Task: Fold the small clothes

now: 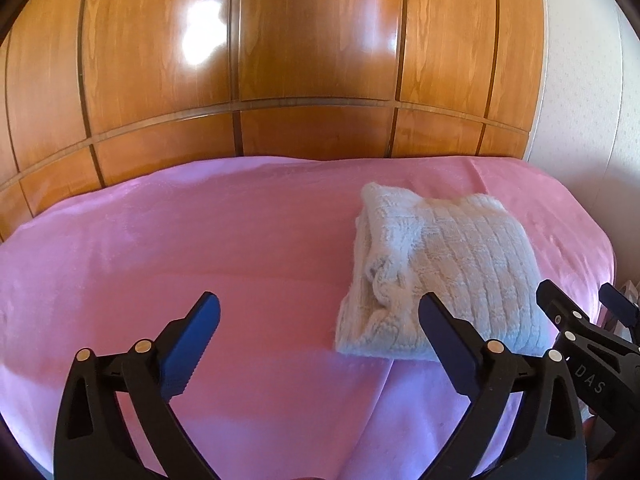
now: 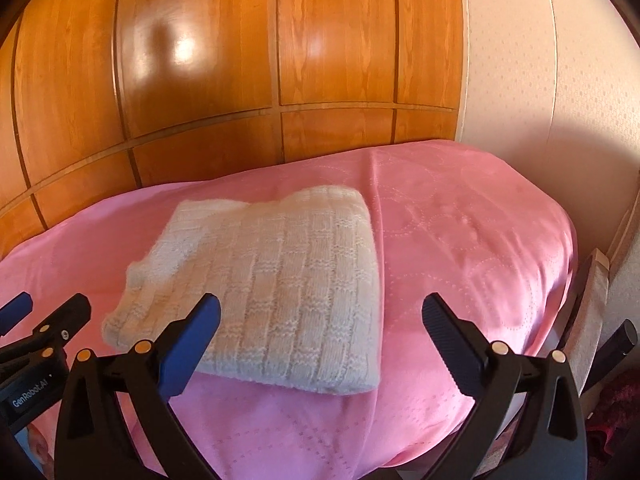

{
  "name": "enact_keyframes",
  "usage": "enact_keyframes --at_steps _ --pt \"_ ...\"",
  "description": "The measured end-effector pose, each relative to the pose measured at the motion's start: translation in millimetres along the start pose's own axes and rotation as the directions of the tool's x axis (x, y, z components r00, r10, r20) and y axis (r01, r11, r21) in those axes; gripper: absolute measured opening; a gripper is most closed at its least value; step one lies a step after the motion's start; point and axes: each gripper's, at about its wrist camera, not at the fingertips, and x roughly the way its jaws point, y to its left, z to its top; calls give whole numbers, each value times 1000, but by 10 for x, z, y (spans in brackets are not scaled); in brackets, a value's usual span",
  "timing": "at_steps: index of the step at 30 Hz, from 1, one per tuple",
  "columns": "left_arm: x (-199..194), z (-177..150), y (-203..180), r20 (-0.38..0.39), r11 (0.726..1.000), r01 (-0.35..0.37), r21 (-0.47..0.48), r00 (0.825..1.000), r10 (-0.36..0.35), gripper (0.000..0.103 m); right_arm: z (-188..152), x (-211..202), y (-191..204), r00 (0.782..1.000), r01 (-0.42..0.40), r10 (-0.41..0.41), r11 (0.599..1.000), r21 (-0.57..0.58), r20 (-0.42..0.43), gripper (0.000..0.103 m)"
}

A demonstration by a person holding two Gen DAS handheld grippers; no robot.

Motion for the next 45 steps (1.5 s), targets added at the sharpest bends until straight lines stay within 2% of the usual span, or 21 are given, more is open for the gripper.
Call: enact_keyframes --at_steps 7,45 --pt "30 -12 4 -25 1000 16 -15 1000 -17 98 -6 -18 45 1000 -6 6 1000 -12 2 101" --pt "-89 5 -19 11 1000 4 -6 1000 -4 98 -1 1 33 1000 -26 26 1000 -6 -2 101"
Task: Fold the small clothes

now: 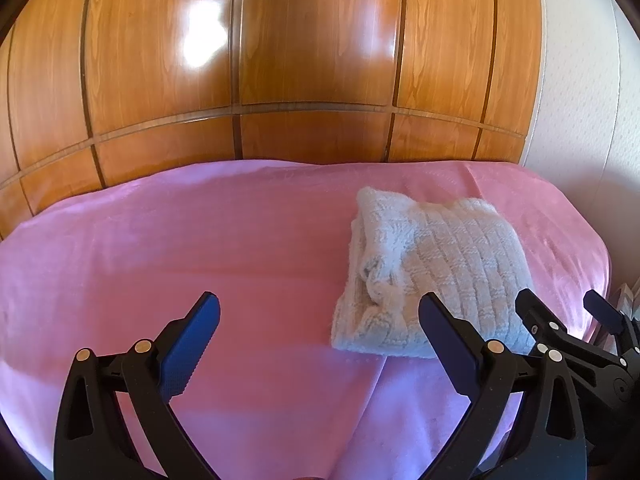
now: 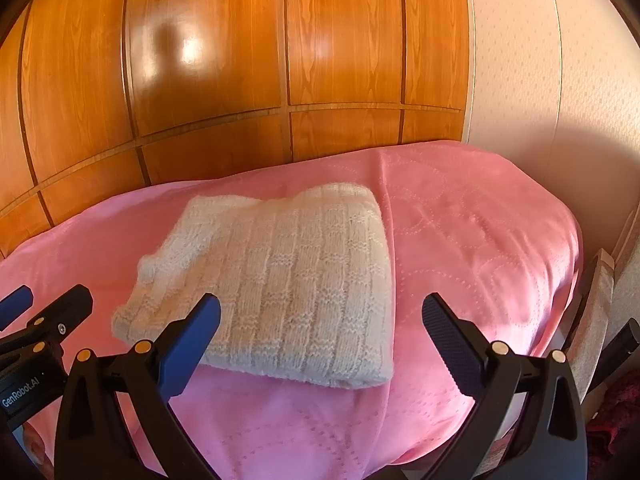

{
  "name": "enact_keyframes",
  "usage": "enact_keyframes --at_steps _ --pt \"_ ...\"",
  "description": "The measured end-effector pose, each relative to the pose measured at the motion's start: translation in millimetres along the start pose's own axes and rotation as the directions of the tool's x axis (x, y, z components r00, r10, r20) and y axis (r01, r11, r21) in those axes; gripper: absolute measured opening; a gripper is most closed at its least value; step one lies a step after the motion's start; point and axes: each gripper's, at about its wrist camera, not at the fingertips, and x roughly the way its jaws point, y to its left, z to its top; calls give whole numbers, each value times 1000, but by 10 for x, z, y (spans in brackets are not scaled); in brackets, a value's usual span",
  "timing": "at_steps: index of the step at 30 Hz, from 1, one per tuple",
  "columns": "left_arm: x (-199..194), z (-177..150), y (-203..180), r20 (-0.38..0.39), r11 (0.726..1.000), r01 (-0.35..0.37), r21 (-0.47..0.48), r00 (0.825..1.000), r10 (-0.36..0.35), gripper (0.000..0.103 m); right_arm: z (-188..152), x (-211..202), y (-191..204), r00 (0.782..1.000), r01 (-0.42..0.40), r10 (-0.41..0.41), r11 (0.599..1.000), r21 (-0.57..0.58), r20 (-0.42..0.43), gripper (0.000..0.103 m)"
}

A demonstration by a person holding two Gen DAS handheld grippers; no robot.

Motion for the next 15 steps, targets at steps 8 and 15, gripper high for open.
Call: enact_keyframes --at_steps 8,15 --pt "-44 15 4 28 1000 -16 -16 999 16 98 -15 11 9 1000 -6 6 1000 1 0 101" --pt "55 19 73 -2 999 -43 -34 999 43 98 -35 81 7 1000 -19 19 1000 2 -20 101"
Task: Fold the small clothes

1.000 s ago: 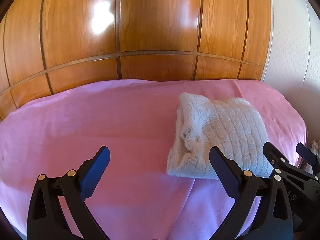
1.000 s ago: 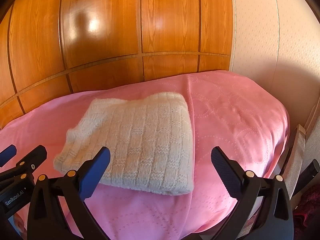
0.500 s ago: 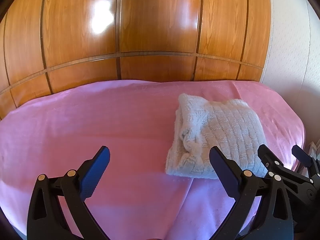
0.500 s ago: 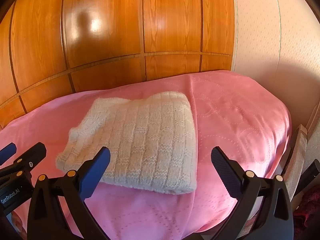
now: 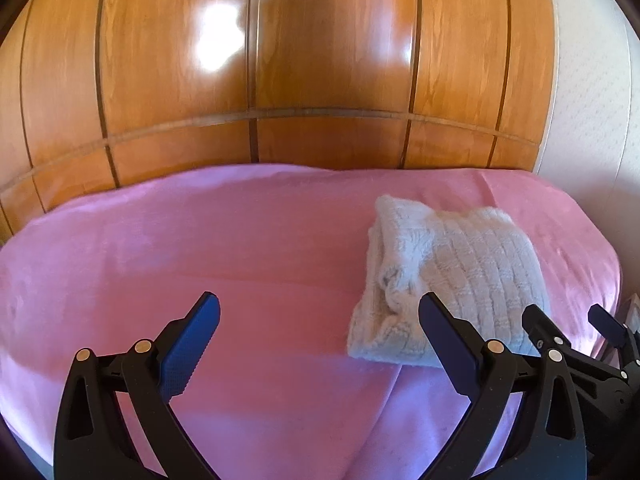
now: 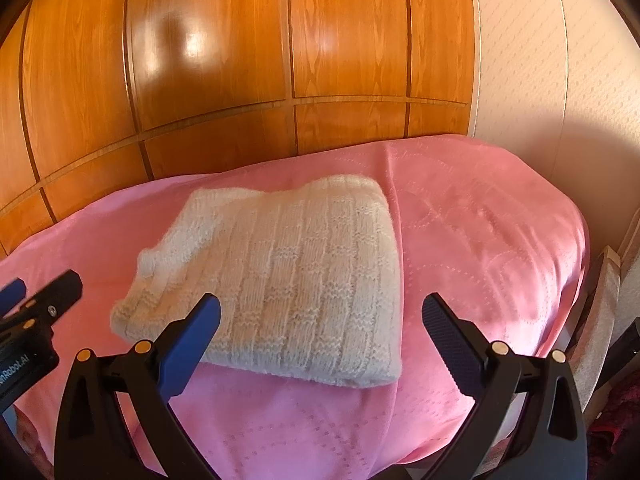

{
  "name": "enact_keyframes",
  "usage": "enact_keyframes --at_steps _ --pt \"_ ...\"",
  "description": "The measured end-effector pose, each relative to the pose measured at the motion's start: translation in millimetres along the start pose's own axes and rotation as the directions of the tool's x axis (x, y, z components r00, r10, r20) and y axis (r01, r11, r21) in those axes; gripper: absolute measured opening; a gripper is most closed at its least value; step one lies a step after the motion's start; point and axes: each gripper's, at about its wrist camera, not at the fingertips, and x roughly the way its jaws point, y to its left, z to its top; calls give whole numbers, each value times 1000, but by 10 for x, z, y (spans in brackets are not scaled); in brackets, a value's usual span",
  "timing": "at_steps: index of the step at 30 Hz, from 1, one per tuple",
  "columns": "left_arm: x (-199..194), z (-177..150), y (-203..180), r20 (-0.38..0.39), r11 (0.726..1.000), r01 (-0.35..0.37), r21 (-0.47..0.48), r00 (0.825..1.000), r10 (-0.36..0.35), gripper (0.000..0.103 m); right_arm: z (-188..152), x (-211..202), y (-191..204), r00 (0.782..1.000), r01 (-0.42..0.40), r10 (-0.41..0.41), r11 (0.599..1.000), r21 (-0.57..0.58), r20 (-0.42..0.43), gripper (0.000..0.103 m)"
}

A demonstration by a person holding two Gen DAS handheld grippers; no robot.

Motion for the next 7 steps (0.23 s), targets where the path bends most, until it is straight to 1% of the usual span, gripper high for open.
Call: enact_keyframes --at_steps 2,7 --pt "49 -8 16 -28 1000 -18 -12 999 17 98 14 1 -11 1000 -4 4 1000 0 4 101" --pt "148 -42 59 -63 999 -31 -38 998 29 98 37 23 -66 1000 -2 1 1000 9 5 101"
